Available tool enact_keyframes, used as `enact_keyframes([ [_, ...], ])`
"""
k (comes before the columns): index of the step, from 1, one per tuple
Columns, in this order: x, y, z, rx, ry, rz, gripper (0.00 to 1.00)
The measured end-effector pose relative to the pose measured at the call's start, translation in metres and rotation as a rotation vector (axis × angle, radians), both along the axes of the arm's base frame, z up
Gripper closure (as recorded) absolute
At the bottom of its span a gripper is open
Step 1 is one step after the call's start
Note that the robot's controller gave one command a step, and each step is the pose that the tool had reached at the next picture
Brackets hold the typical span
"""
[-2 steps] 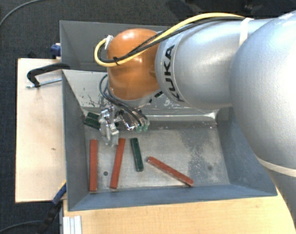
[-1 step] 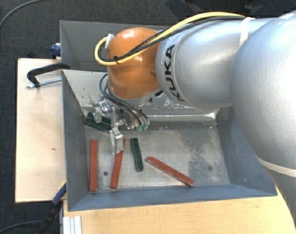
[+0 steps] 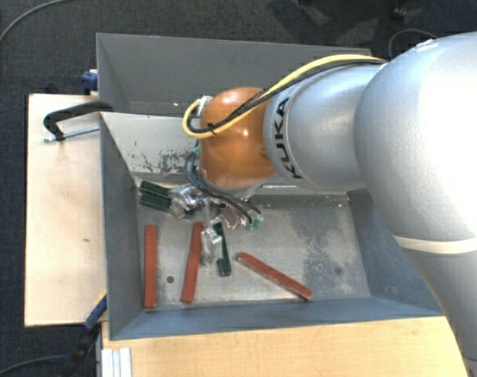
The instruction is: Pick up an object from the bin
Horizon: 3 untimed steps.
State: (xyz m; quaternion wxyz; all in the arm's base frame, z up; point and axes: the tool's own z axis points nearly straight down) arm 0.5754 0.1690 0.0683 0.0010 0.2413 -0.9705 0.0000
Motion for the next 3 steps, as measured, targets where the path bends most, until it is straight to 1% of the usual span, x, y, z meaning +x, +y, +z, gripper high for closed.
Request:
enact_keyframes([
  [1,-0.071,-0.041,0.002,0.0,0.002,0.153,0.0],
  [2,-0.069,-0.04,0.003,0.003,-0.003,0.153,1.0],
  [3,-0.049,-0.068,0.142,0.003,-0.017,0.161,1.0],
])
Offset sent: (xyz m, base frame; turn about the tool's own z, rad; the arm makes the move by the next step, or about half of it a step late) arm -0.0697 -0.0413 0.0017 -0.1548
